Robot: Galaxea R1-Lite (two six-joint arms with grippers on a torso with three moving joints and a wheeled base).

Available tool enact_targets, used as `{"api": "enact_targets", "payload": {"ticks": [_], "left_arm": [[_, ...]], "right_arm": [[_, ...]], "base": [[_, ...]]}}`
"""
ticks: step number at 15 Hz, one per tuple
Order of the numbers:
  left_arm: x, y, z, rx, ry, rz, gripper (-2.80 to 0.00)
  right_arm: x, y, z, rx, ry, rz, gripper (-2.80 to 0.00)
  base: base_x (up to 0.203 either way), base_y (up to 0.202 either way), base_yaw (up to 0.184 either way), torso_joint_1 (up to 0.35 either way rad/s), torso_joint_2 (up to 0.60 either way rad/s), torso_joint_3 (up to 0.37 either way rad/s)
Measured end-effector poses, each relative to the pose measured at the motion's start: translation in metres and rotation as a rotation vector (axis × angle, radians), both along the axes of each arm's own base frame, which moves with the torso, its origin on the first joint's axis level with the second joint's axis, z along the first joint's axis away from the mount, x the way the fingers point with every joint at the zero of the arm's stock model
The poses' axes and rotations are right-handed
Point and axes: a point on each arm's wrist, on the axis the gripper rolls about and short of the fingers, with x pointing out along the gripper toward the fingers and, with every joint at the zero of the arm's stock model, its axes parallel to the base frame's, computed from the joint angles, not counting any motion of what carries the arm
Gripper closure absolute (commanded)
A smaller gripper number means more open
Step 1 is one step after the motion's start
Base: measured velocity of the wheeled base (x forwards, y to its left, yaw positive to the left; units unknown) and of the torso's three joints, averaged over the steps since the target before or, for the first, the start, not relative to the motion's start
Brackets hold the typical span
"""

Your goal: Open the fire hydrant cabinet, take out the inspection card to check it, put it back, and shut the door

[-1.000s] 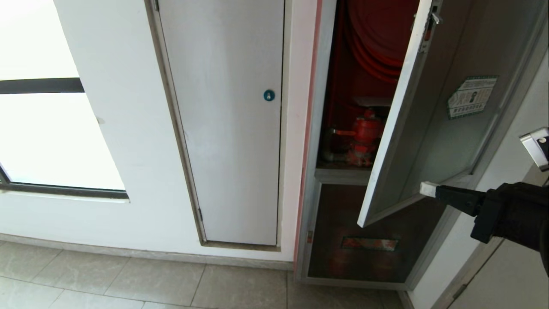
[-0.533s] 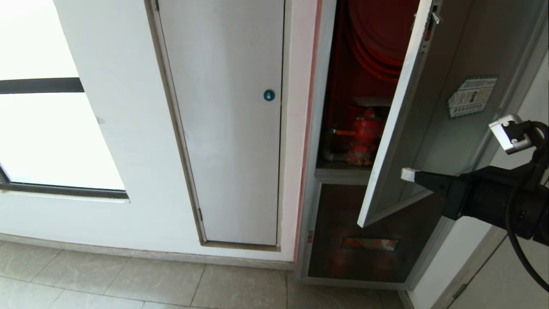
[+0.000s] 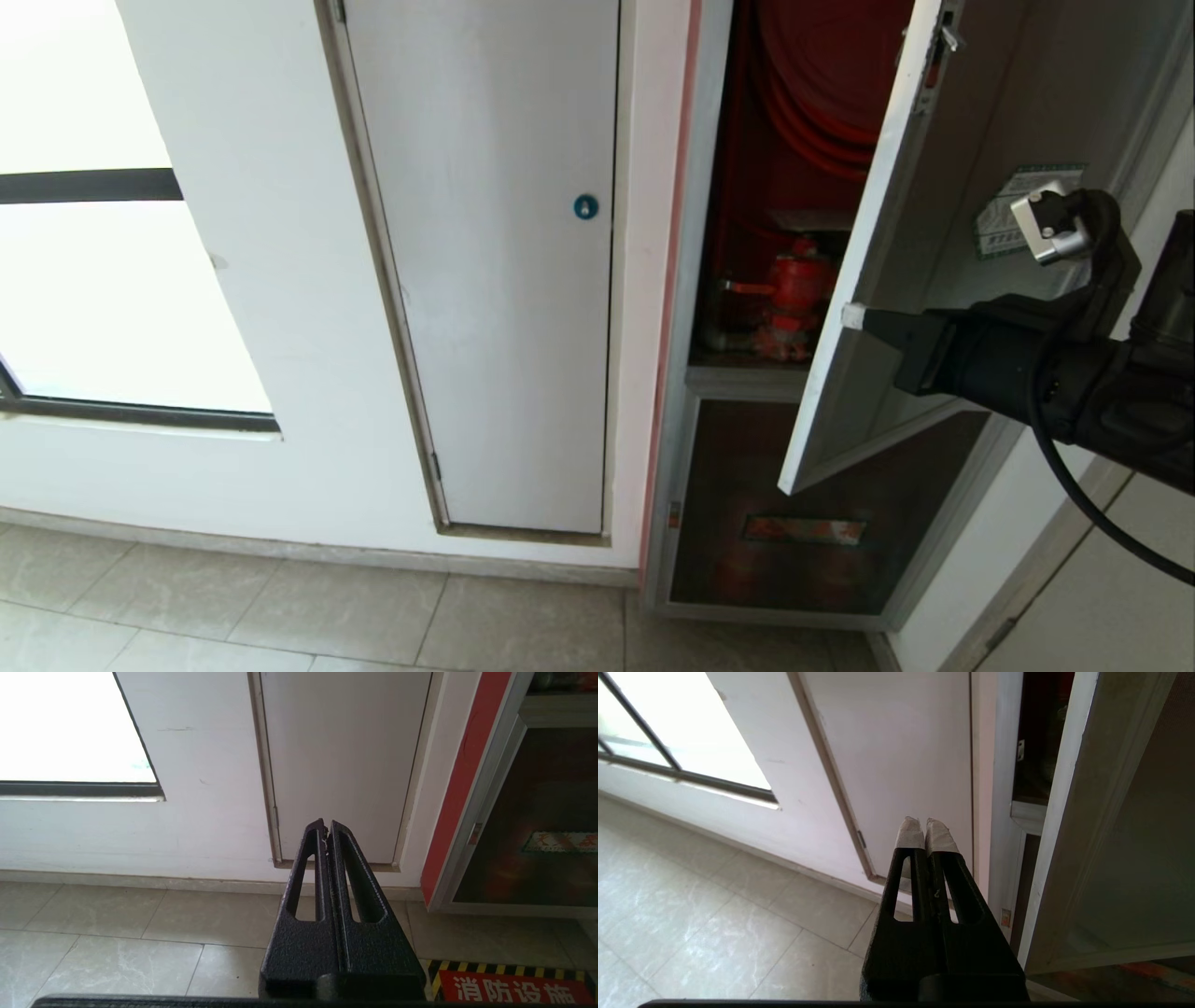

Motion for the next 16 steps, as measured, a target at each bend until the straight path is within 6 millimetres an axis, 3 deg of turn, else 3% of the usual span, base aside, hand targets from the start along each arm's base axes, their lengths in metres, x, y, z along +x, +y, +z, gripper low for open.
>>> {"api": "enact_targets", "payload": {"ticks": [4,16], "left_arm": [[0.0,0.0,0.0,0.0,0.0,0.0,0.0],[0.0,0.0,0.0,0.0,0.0,0.0,0.0]], "right_arm": [[0.011,0.016,0.003,0.003,-0.02,-0.059,0.0],[0.046,0.035,0.021,0.024,-0.077,-0.237,0.0]], "base": [[0.0,0.0,0.0,0.0,0.0,0.0],[0.0,0.0,0.0,0.0,0.0,0.0]]}}
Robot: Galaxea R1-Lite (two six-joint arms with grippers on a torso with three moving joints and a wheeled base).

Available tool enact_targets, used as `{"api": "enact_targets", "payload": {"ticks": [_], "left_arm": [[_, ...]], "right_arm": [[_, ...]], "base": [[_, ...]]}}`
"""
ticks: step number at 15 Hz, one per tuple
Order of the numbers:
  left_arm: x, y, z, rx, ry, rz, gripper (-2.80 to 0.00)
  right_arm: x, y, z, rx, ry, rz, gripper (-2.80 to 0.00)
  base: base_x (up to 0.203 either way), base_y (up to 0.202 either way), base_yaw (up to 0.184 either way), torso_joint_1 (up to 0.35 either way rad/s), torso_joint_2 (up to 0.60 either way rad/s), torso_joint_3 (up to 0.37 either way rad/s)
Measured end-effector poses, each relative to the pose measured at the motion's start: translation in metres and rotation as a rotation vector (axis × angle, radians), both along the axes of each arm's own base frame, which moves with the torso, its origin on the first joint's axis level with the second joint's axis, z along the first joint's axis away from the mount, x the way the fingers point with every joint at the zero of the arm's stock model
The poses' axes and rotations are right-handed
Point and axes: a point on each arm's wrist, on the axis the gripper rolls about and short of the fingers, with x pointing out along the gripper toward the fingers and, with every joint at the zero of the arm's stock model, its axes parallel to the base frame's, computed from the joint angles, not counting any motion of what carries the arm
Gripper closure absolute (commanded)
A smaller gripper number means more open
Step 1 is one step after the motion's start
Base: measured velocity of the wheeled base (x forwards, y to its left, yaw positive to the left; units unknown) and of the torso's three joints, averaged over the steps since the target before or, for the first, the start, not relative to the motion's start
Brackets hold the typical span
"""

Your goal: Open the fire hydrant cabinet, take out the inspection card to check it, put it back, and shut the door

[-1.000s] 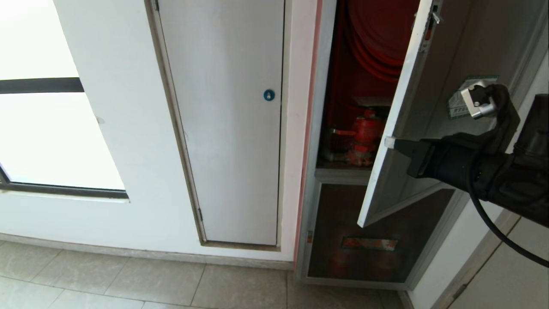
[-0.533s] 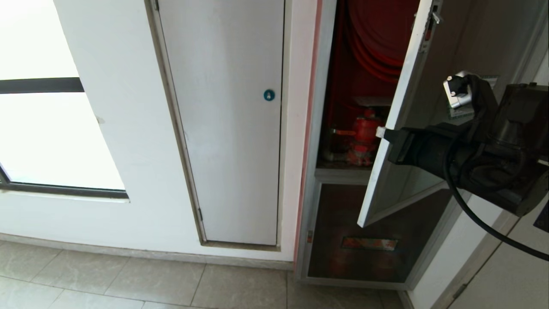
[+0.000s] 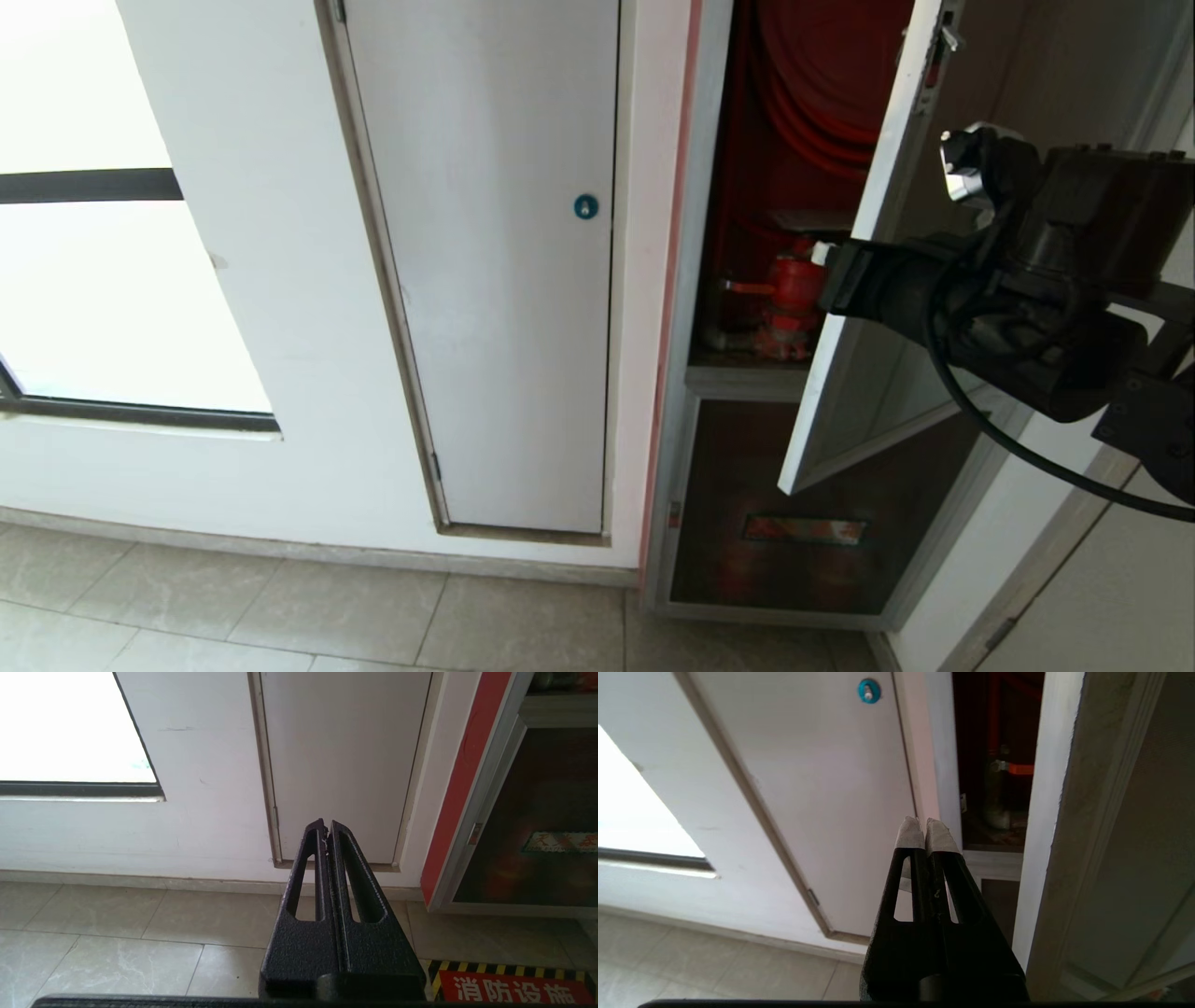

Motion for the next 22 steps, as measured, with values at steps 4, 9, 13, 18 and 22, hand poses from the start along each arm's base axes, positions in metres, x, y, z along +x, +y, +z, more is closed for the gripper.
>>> {"api": "enact_targets", "payload": {"ticks": [4,9,13,18,22], "left_arm": [[0.0,0.0,0.0,0.0,0.0,0.0,0.0],[0.0,0.0,0.0,0.0,0.0,0.0,0.0],[0.0,0.0,0.0,0.0,0.0,0.0,0.0],[0.0,0.0,0.0,0.0,0.0,0.001,0.0],[0.0,0.0,0.0,0.0,0.0,0.0,0.0]], "right_arm": [[0.013,0.009,0.003,-0.004,-0.012,-0.079,0.0],[0.038,0.021,0.009,-0.04,-0.042,-0.201,0.0],[0.052,0.026,0.008,-0.038,-0.046,-0.242,0.0],[0.063,0.029,0.0,-0.047,-0.03,-0.276,0.0],[0.071,0.024,-0.005,-0.051,-0.02,-0.305,0.0]], "base": [[0.0,0.0,0.0,0.0,0.0,0.0],[0.0,0.0,0.0,0.0,0.0,0.0],[0.0,0.0,0.0,0.0,0.0,0.0],[0.0,0.0,0.0,0.0,0.0,0.0],[0.0,0.0,0.0,0.0,0.0,0.0]]}}
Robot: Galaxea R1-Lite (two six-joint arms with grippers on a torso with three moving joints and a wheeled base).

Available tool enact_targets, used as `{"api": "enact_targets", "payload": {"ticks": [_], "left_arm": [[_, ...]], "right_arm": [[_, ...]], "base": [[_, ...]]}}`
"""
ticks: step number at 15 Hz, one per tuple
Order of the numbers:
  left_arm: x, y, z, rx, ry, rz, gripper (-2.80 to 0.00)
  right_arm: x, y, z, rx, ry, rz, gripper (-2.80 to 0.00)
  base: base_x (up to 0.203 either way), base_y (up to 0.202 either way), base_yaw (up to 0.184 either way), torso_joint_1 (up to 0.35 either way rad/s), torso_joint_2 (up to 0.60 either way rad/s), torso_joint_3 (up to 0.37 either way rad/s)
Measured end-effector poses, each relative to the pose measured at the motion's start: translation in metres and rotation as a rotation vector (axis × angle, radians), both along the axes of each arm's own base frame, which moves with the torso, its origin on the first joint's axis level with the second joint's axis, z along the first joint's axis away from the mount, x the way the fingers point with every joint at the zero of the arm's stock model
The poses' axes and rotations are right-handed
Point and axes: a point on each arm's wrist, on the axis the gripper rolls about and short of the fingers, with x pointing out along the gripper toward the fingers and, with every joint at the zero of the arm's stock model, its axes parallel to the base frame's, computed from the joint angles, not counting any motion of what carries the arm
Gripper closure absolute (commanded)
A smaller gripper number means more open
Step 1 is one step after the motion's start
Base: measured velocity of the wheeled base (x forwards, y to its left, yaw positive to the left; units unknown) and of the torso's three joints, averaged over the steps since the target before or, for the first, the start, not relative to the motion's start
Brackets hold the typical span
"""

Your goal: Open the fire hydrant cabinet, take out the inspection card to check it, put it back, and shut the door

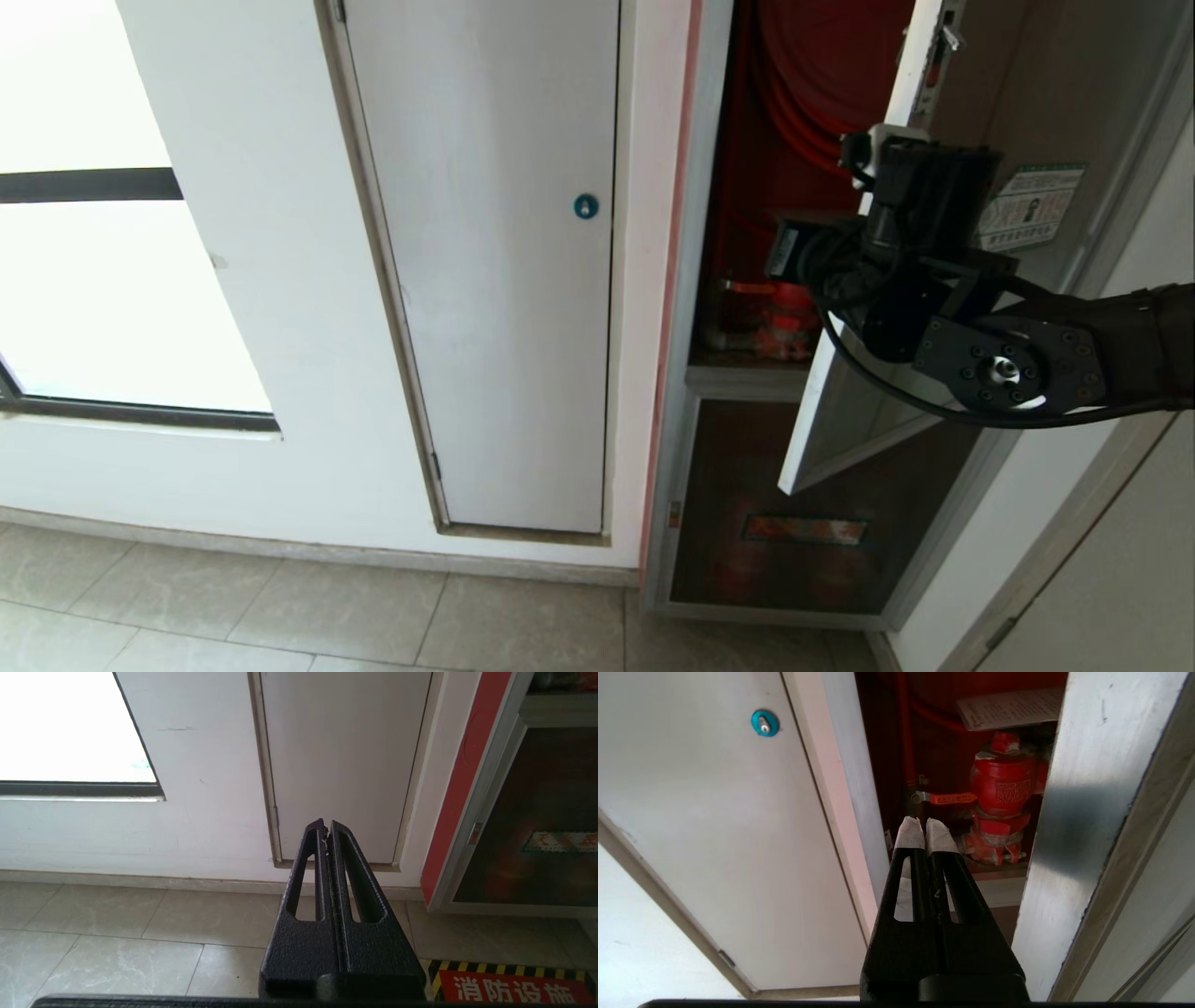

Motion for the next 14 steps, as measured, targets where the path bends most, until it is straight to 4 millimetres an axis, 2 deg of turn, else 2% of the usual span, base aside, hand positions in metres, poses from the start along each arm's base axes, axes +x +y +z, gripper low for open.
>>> {"api": "enact_targets", "payload": {"ticks": [7,14], "left_arm": [[0.0,0.0,0.0,0.0,0.0,0.0,0.0],[0.0,0.0,0.0,0.0,0.0,-0.001,0.0]], "right_arm": [[0.008,-0.012,-0.004,0.001,0.008,-0.041,0.0],[0.007,-0.017,-0.007,0.003,0.017,-0.085,0.0]], "base": [[0.0,0.0,0.0,0.0,0.0,0.0],[0.0,0.0,0.0,0.0,0.0,0.0]]}}
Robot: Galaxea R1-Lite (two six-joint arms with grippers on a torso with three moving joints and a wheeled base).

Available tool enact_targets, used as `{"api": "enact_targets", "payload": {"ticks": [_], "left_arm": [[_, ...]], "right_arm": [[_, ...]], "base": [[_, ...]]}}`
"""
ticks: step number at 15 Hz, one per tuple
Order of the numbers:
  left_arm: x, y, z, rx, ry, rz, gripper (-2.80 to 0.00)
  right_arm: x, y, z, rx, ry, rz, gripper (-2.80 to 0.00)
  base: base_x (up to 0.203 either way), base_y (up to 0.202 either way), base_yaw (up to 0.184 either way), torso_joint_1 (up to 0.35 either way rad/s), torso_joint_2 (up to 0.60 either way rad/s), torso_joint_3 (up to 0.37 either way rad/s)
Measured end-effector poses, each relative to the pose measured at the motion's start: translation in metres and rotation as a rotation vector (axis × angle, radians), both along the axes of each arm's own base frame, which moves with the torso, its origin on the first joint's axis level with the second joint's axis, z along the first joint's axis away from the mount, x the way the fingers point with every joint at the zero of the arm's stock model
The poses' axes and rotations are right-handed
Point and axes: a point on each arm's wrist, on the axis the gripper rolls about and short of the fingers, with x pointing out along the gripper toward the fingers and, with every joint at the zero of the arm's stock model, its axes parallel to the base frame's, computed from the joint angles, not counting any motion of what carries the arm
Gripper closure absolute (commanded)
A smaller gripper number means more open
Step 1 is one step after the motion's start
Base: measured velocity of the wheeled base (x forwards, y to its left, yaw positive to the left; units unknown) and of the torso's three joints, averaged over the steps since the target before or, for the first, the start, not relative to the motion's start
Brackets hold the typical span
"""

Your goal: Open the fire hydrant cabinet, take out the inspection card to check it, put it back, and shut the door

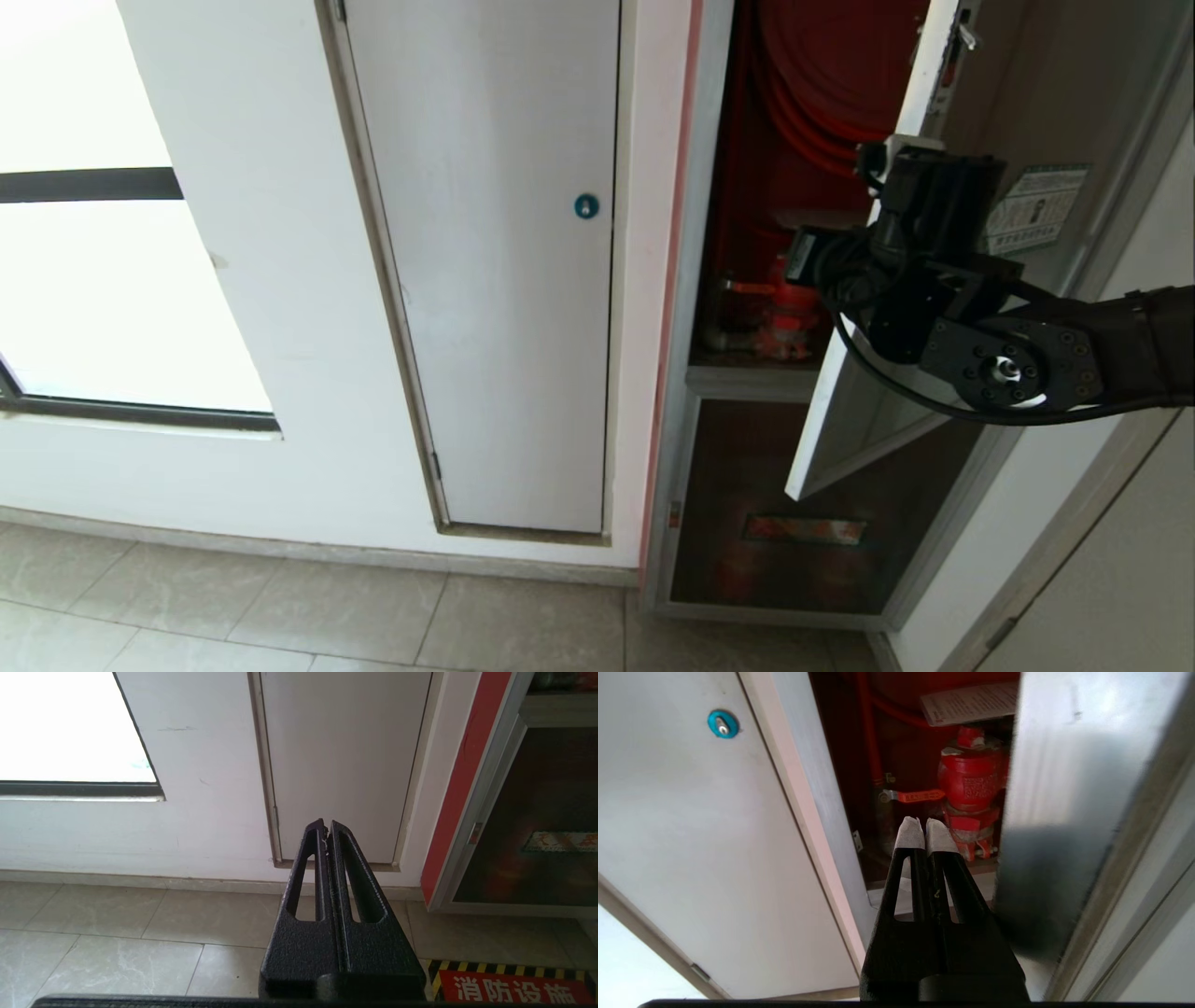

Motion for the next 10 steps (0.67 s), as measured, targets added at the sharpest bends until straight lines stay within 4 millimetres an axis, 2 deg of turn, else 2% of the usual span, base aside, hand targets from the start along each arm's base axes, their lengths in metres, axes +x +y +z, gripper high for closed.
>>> {"api": "enact_targets", "payload": {"ticks": [10], "left_arm": [[0.0,0.0,0.0,0.0,-0.001,0.0,0.0]], "right_arm": [[-0.023,-0.008,-0.003,0.005,0.006,-0.025,0.0]], "base": [[0.0,0.0,0.0,0.0,0.0,0.0]]}}
